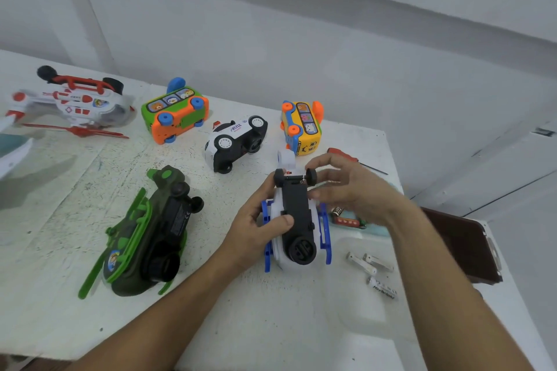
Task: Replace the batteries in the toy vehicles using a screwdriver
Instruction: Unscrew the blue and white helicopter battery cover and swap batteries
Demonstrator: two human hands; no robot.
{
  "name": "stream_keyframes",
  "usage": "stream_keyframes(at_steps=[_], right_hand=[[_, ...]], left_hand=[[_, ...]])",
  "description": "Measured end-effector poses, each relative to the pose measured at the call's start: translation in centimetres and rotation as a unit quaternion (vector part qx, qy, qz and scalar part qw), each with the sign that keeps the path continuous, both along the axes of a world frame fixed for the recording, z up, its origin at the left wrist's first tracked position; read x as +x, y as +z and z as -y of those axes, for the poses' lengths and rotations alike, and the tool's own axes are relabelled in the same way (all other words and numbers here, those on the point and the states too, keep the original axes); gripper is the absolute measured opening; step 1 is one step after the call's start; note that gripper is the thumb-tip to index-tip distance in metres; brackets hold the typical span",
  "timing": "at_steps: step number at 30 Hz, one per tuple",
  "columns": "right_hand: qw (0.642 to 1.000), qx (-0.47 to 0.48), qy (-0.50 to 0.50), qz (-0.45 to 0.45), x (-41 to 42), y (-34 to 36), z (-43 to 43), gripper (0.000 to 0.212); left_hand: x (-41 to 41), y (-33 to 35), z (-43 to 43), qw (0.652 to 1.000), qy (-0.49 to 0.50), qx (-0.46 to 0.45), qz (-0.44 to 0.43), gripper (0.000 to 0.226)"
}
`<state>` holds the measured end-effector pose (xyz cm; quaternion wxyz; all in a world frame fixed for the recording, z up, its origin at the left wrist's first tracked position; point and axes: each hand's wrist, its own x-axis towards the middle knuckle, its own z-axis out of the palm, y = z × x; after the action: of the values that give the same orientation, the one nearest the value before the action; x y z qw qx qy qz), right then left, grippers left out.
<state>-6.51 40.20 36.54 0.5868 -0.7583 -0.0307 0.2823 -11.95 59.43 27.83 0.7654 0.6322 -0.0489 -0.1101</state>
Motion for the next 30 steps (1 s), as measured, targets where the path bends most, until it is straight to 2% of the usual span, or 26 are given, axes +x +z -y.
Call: stream_keyframes(at_steps=[2, 4, 6, 7, 10, 12, 16, 18, 20, 23, 25, 26, 28, 30], right_hand=[[0.999, -0.039, -0.015, 0.026, 2.0, 0.7, 1.2, 0.036], [0.988, -0.101, -0.082, 0.086, 4.2, 0.8, 2.1, 0.032], [0.948, -0.243, -0.120, 0.166, 6.8, -0.4, 3.0, 0.024], [0.918, -0.330, -0.106, 0.192, 7.9, -1.4, 3.4, 0.023], [0.847, -0.495, -0.036, 0.191, 10.4, -4.4, 4.4, 0.035], [0.821, -0.537, -0.013, 0.191, 10.8, -5.5, 4.7, 0.032], [0.797, -0.561, -0.019, 0.222, 10.3, -5.7, 4.8, 0.021], [0.794, -0.539, -0.054, 0.276, 9.5, -4.4, 4.6, 0.021], [0.811, -0.446, -0.128, 0.356, 8.1, -2.1, 3.7, 0.023], [0.870, -0.153, -0.218, 0.414, 4.3, 1.9, 0.8, 0.016], [0.888, 0.019, -0.212, 0.407, 1.3, 3.9, -1.0, 0.023], [0.893, 0.070, -0.196, 0.400, -0.1, 4.4, -1.7, 0.027], [0.900, 0.111, -0.164, 0.388, -2.1, 4.6, -2.7, 0.037], [0.903, 0.099, -0.139, 0.394, -3.2, 3.9, -3.3, 0.045]], left_hand=[[-0.1, 0.2, 0.1, 1.000, 0.005, -0.002, 0.001, 0.069], [-0.2, 0.4, 0.1, 1.000, 0.003, 0.006, -0.002, 0.067], [-0.2, 0.4, 0.1, 1.000, 0.002, 0.018, -0.002, 0.067], [-0.2, 0.3, 0.1, 1.000, 0.004, 0.021, -0.003, 0.067], [-0.1, 0.4, 0.1, 1.000, 0.006, 0.015, -0.016, 0.067], [-0.1, 0.4, 0.1, 1.000, 0.006, 0.004, -0.014, 0.066], [-0.1, 0.3, 0.0, 1.000, 0.002, -0.003, -0.021, 0.070], [0.0, 0.3, 0.0, 1.000, 0.003, -0.002, -0.014, 0.070], [0.0, 0.2, 0.0, 1.000, 0.003, 0.003, -0.012, 0.067], [0.1, 0.2, 0.0, 1.000, 0.003, -0.002, -0.014, 0.065], [0.0, 0.5, 0.1, 1.000, 0.001, -0.009, -0.010, 0.063], [0.0, 0.7, 0.1, 1.000, 0.004, -0.012, -0.012, 0.060], [-0.1, 1.0, 0.2, 1.000, 0.005, -0.021, -0.018, 0.061], [-0.1, 0.7, 0.1, 0.999, 0.002, -0.027, -0.017, 0.063]])
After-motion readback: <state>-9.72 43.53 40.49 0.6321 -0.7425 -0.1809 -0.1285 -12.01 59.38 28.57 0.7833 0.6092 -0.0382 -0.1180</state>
